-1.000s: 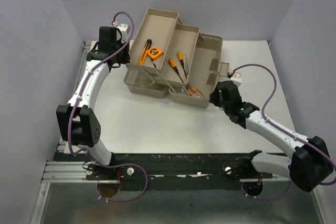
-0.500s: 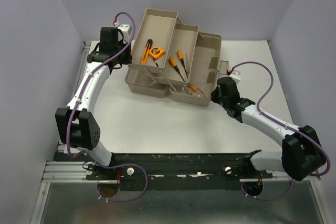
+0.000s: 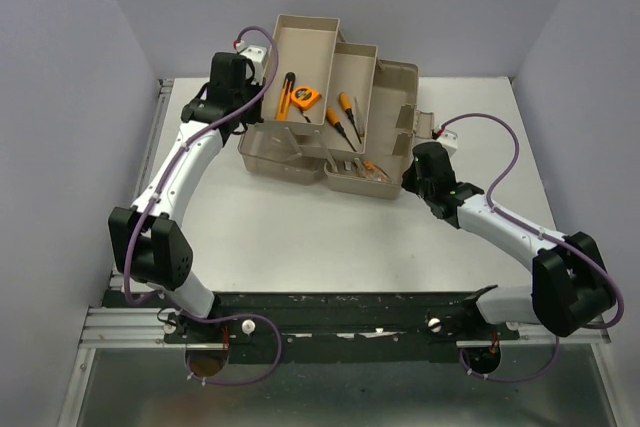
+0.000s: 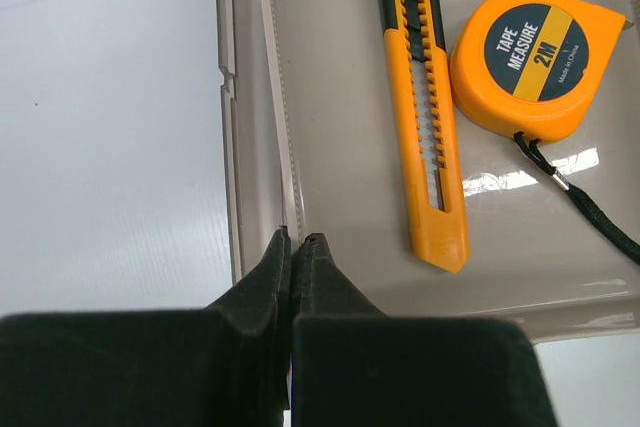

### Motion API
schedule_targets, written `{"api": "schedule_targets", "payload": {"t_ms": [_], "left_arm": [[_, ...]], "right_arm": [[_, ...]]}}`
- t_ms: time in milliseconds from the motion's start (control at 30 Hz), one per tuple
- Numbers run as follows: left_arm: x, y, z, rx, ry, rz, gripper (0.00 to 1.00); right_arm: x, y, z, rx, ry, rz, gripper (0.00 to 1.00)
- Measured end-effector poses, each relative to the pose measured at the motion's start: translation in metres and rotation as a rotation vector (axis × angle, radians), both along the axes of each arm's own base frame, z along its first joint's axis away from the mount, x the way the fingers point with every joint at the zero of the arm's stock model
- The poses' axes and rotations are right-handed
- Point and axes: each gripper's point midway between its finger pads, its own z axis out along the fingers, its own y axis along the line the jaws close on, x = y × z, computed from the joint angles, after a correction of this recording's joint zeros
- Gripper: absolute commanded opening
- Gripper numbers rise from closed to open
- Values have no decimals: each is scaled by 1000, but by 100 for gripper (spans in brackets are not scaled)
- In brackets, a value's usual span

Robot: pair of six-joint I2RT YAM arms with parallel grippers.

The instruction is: Pack the tool kit

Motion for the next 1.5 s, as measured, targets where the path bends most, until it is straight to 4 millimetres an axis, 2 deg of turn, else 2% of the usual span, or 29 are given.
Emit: {"api": "schedule_targets", "payload": {"t_ms": [433, 1067, 1500], "left_arm": [[-3, -10, 1, 62, -19, 4, 0], [-4, -15, 2, 123, -42, -34, 0], [2, -19, 3, 67, -30, -107, 0]], "right_arm": [[2, 0, -3, 7, 5, 2, 0], [4, 0, -3, 10, 3, 2, 0], [6, 1, -3, 16, -2, 2, 0]]}}
